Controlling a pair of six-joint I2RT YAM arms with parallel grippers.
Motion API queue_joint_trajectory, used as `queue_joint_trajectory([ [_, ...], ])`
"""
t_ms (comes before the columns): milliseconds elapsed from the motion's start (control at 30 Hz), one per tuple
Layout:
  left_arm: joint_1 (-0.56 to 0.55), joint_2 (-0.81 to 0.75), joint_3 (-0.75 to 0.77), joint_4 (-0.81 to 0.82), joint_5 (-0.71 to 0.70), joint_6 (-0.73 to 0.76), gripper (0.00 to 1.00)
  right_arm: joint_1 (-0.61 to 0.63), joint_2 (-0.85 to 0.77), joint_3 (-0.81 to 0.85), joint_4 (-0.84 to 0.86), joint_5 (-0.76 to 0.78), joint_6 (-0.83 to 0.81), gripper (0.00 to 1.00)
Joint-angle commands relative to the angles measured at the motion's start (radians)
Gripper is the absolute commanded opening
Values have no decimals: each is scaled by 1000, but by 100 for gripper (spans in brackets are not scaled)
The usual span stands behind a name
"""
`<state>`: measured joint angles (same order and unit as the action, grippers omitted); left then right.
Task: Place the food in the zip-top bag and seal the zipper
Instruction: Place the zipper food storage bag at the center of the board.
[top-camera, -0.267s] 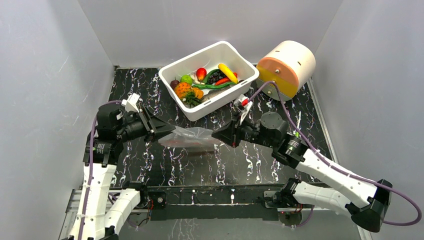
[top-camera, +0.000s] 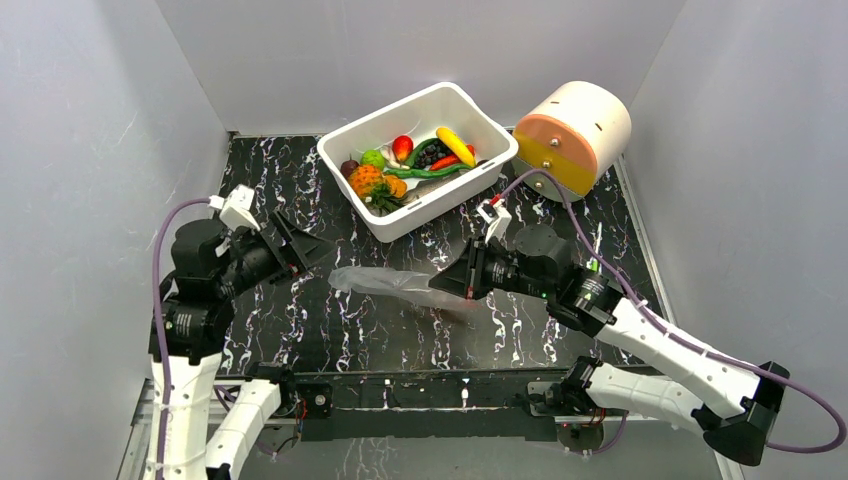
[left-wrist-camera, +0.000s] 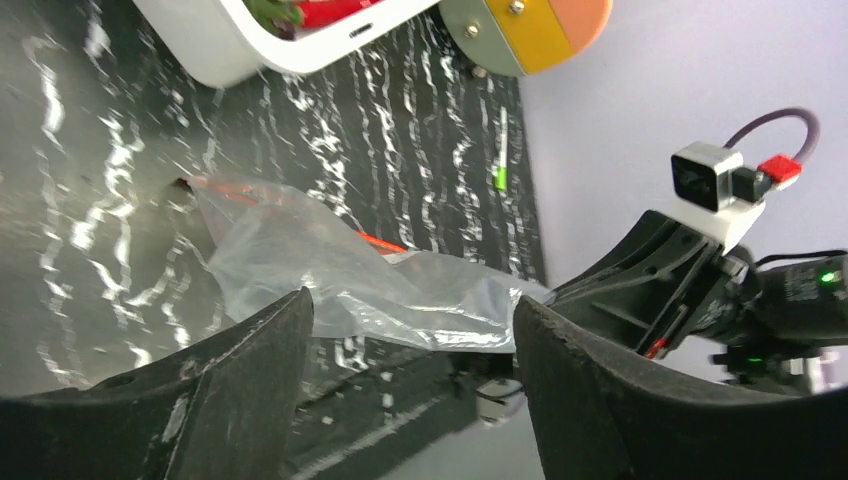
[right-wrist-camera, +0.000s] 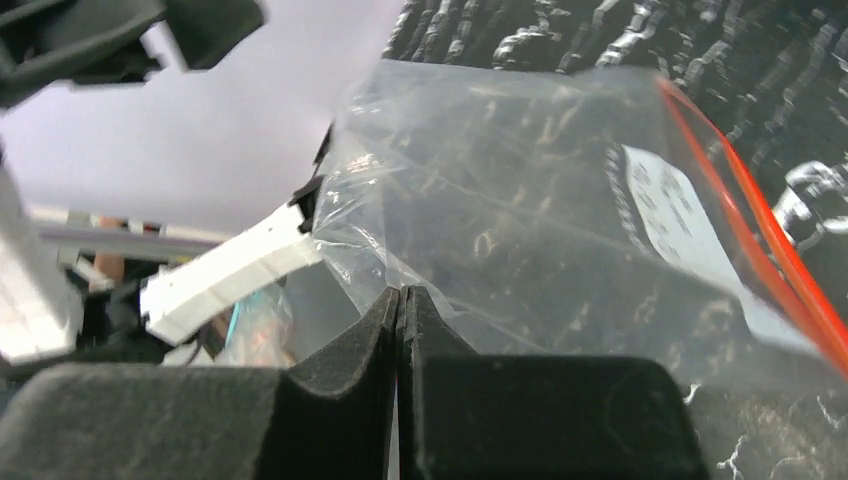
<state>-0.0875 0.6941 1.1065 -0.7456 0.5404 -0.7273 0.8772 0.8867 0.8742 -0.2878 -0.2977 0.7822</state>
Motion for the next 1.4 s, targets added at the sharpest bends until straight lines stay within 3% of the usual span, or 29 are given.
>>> queue_joint_trajectory([
  [0,0,-40,24,9,-99,222,69,4,28,84,-147,273,131,0],
  [133,0,-69,3,68,-50,318,68,3,63,121,-170,415,124,0],
  [267,-1,-64,-35,118,8,333,65,3,94,140,-131,419,135,0],
  [500,-1,-76,-21,134,-23,310,67,3,104,178,-87,106,167,0],
  [667,-1,-84,35,91,-72,327,70,5,21,58,94,-151,331,0],
  [767,-1,-91,57,74,-89,338,70,4,-24,-2,189,-192,403,0],
  [900,-1,-100,62,81,-80,334,71,4,-42,14,69,-63,331,0],
  [1033,-1,-98,30,103,-43,335,70,5,-12,24,-100,199,262,0],
  [1167,0,-76,-4,105,-5,373,66,1,43,12,-125,423,224,0],
  [1367,-1,-90,-90,159,-10,401,64,-32,181,41,-110,511,132,0],
])
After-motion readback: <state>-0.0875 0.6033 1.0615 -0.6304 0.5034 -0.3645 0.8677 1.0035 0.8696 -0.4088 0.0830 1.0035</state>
